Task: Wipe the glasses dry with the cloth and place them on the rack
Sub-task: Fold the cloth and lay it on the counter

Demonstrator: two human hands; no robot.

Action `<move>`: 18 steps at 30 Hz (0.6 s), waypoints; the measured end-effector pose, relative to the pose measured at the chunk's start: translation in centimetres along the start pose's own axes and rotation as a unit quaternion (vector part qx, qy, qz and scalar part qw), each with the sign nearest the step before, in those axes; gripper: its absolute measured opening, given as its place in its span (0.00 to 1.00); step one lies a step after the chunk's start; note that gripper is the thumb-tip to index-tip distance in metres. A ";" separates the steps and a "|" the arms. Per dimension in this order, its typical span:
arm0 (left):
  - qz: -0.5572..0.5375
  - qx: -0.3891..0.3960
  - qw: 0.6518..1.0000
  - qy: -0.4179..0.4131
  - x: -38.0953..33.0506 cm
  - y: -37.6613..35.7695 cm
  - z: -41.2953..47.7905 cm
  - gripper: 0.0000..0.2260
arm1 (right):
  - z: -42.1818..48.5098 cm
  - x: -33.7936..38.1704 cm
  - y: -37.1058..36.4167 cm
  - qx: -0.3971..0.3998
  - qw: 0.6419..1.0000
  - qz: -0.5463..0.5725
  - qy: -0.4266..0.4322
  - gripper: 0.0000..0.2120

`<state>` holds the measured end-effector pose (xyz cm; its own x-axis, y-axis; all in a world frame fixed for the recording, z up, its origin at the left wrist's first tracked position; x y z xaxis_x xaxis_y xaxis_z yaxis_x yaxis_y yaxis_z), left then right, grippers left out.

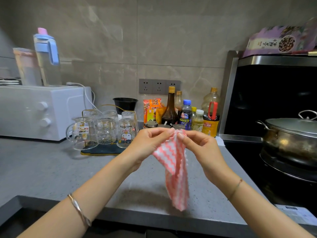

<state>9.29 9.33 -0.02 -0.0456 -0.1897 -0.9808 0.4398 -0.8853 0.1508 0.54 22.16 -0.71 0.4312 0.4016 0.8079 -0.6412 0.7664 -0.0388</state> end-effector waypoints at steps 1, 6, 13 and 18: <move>-0.001 0.002 1.000 0.005 0.0 0.0 -0.1 0.13 | -0.1 0.1 -0.1 0.001 1.000 0.005 -0.008 0.04; -0.017 0.038 0.999 0.008 0.1 -0.4 -0.5 0.17 | 0.0 0.7 0.4 -0.035 0.999 0.003 -0.027 0.02; 0.058 -0.030 0.996 -0.061 -0.2 1.1 -0.7 0.07 | 1.0 1.5 1.8 -0.059 0.997 0.033 -0.039 0.02; 0.056 -0.044 0.989 -0.130 -2.2 1.9 -0.7 0.06 | 0.7 1.0 2.2 -0.045 0.995 0.078 -0.046 0.01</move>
<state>10.86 8.41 2.34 -0.2169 -0.3979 -0.8914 0.5314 -0.8141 0.2341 -0.86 23.97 0.43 0.2681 0.4758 0.8377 -0.6350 0.7412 -0.2177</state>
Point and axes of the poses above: each hand's wrist, its own z-axis towards the middle knuckle, its own y-axis out of the back of the hand, x = y × z, the point moved 5 cm from there along z, towards the middle knuckle, and after that the axes turned 9 degrees about y, right-handed, at the moved point
